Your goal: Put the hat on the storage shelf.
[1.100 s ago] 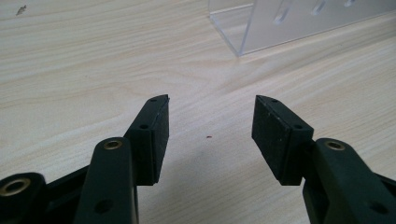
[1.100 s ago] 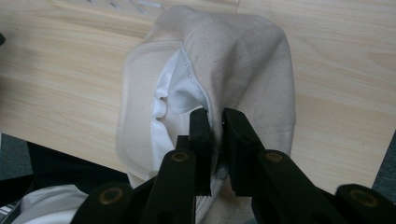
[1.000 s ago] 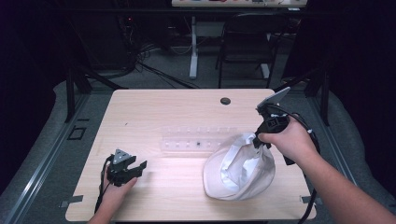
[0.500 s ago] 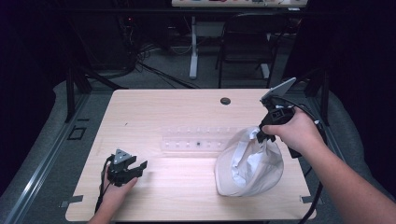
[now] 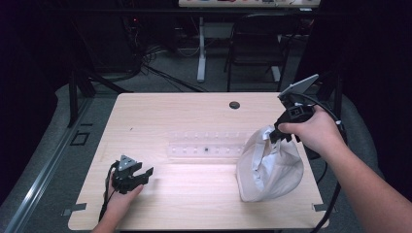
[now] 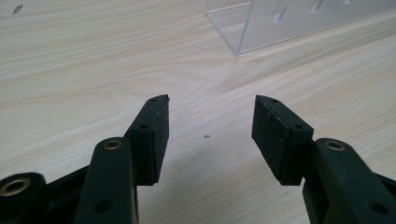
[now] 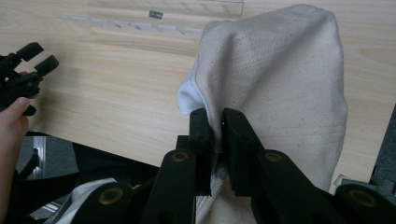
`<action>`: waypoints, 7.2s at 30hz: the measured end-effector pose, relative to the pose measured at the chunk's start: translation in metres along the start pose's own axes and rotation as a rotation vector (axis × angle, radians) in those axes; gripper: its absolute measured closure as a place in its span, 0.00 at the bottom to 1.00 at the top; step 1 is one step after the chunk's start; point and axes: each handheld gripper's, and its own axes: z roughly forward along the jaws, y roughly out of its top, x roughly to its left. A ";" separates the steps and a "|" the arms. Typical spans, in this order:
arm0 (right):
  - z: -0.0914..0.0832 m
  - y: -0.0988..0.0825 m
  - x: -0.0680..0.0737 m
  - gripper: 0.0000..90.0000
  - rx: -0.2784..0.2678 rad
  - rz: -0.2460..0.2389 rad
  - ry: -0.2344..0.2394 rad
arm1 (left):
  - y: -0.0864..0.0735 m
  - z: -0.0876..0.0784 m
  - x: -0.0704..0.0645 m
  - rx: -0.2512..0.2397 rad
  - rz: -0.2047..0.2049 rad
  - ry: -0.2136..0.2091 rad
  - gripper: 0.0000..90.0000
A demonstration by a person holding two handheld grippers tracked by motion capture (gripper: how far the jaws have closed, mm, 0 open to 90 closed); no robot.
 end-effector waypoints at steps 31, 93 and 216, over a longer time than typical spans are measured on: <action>-0.026 0.019 -0.003 0.92 -0.035 0.097 0.247 | 0.000 0.000 0.000 0.000 0.002 0.002 0.52; -0.011 0.097 0.031 0.92 -0.227 0.277 0.476 | 0.001 0.001 0.000 -0.001 0.009 -0.009 0.51; 0.057 0.107 0.059 0.91 -0.136 0.208 0.459 | 0.069 0.066 -0.122 -0.153 -0.003 -0.255 0.94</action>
